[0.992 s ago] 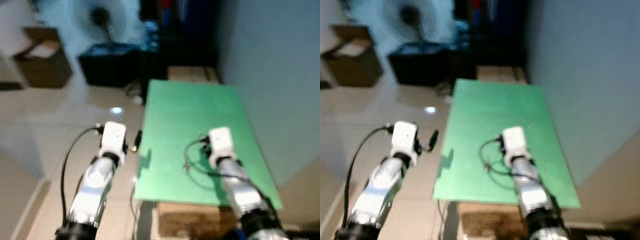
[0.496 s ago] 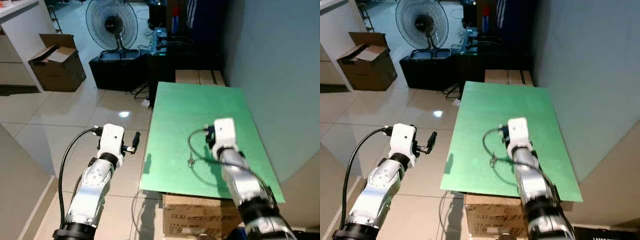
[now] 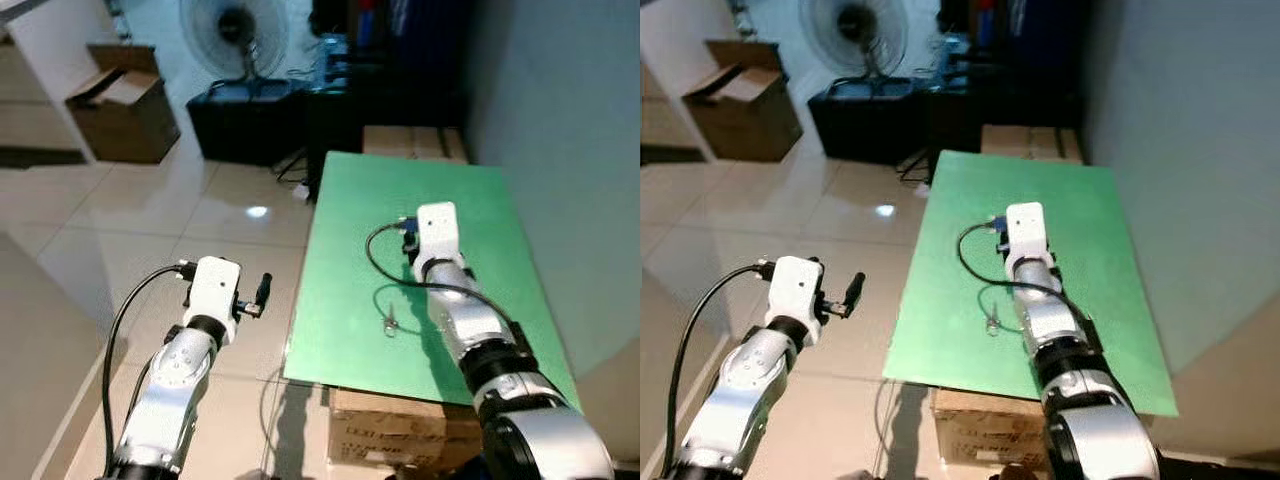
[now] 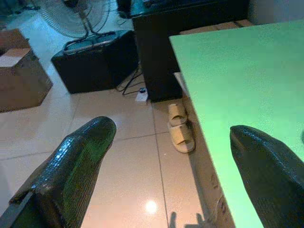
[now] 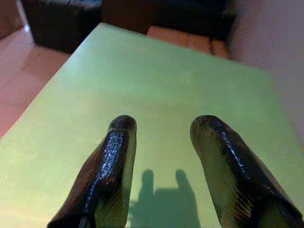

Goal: Hang keys on a hook

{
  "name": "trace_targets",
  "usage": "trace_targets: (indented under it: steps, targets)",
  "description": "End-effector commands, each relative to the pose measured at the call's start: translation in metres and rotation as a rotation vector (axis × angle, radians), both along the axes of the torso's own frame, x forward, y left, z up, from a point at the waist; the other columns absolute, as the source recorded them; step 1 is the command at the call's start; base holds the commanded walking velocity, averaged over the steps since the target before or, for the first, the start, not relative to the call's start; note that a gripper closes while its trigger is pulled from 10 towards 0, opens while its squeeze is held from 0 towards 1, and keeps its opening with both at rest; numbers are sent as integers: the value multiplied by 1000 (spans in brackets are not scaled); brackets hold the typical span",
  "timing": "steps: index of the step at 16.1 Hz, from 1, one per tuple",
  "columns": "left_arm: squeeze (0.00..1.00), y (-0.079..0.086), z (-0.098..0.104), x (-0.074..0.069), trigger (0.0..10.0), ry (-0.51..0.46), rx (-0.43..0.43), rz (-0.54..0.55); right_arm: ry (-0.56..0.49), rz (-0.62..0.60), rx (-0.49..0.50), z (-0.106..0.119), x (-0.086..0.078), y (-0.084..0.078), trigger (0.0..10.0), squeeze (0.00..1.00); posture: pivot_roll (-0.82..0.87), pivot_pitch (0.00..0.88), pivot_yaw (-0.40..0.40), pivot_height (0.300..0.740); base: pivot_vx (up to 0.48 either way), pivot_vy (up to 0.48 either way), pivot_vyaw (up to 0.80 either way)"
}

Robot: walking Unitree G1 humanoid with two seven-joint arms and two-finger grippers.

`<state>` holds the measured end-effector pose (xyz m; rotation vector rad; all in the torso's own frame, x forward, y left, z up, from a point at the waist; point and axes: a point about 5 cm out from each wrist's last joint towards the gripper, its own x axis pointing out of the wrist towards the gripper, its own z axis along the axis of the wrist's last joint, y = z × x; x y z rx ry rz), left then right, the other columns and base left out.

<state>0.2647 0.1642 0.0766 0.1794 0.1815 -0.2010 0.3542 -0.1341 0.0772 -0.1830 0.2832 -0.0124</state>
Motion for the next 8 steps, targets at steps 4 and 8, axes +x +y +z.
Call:
trace_targets:
  steps: [4, 8]
  targets:
    - [0, 9, -1, -18, 10000, 24, 22, 35, 39, 19, -2, -2, 6, 11, 10000, 0, 7, 22, 22, 723, 0, 0, 0]
    - [0, 17, 5, -26, 10000, 30, 48, 48, 124, 1, 6, -18, -1, 7, 10000, 0, 55, 87, 21, 723, 0, 0, 0]
